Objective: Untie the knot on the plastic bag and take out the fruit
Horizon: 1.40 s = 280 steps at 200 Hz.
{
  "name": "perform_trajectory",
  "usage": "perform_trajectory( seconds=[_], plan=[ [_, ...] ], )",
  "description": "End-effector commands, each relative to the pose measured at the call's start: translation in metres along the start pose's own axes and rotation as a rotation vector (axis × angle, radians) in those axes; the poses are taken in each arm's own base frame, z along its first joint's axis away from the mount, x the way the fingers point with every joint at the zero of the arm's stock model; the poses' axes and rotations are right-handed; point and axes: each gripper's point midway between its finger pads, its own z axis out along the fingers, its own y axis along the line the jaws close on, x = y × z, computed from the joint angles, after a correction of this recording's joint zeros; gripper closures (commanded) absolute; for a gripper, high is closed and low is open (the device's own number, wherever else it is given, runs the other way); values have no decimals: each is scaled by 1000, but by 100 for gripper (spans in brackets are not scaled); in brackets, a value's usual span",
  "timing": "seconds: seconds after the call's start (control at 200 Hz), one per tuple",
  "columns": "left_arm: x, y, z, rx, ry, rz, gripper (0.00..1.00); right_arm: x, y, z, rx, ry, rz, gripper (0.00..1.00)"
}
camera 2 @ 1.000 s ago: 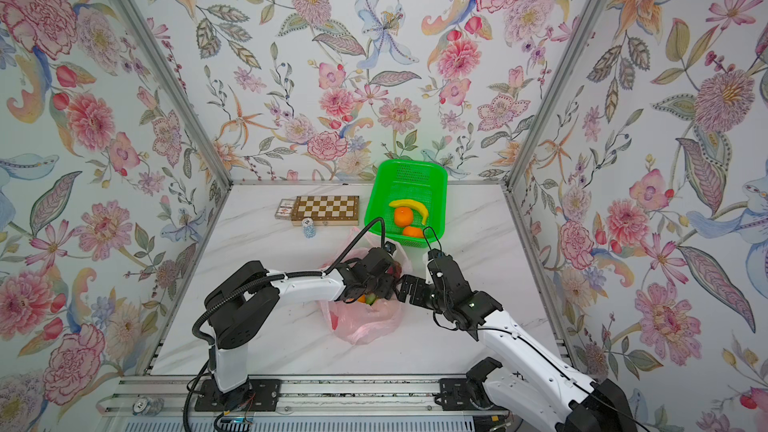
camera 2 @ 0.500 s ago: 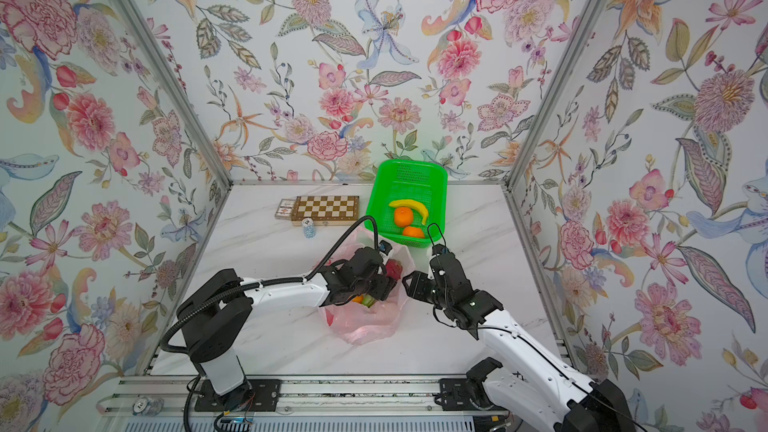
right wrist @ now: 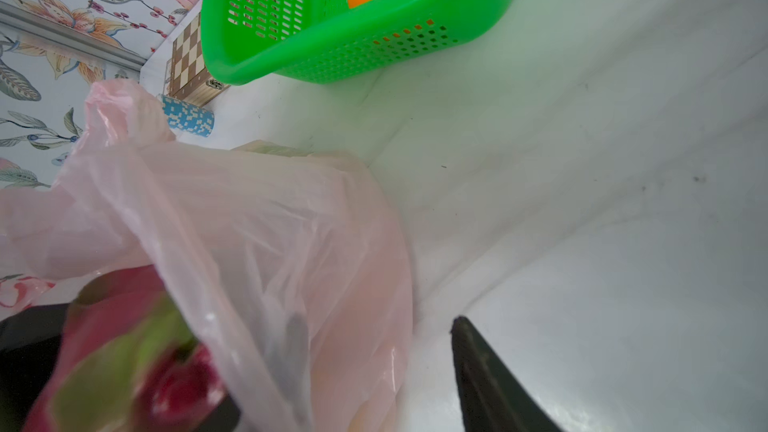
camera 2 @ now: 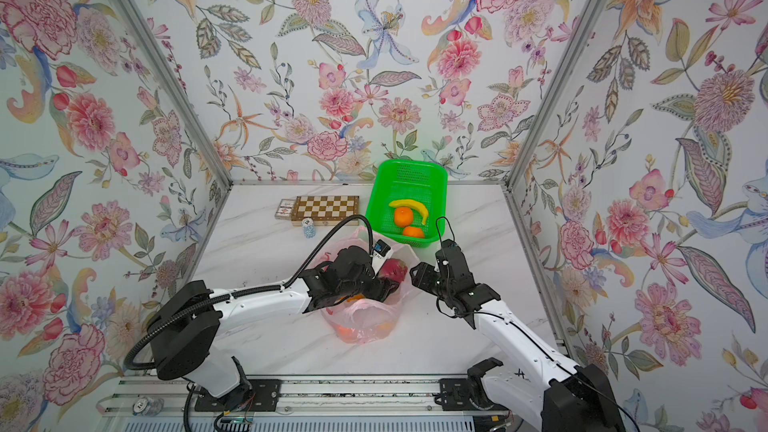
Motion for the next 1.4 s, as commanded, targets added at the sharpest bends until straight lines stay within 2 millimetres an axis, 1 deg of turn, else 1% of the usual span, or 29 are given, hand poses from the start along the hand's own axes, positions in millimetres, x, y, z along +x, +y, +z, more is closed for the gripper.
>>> perform_trajectory(
  seconds=[0.0,0.095,0.23,0.47,0.645,0.721,0.841,0.986,1.106,1.206,1.256,1.396],
  plan=[
    [-33,-16,-23,72,-132,56,41,-1,4,-9,-27,-12,0,39],
    [-44,-22,-32,102,-193,83,41,-3,10,-19,-56,-21,-7,34],
    [-60,-29,-45,131,-292,116,40,-6,27,-36,-138,-33,-18,22],
    [-81,-33,-59,139,-402,147,40,-33,59,-76,-241,-103,-24,6],
    [-95,-30,-69,100,-475,208,40,-57,83,-104,-315,-174,-26,1],
    [-100,-29,-74,87,-500,228,40,-66,99,-118,-377,-206,-41,1],
    [-111,-27,-83,90,-547,211,40,-76,121,-139,-485,-262,-60,1],
    [-122,-24,-91,112,-585,175,41,-82,139,-158,-591,-313,-83,1],
    [-125,-25,-93,129,-592,172,41,-81,154,-166,-691,-314,-105,1],
    [-127,-24,-92,143,-591,157,41,-82,159,-169,-728,-323,-106,1],
    [-127,-23,-93,144,-593,154,41,-81,158,-165,-715,-313,-101,1],
    [-128,-28,-95,163,-593,172,41,-73,157,-144,-667,-246,-116,1]
  ],
)
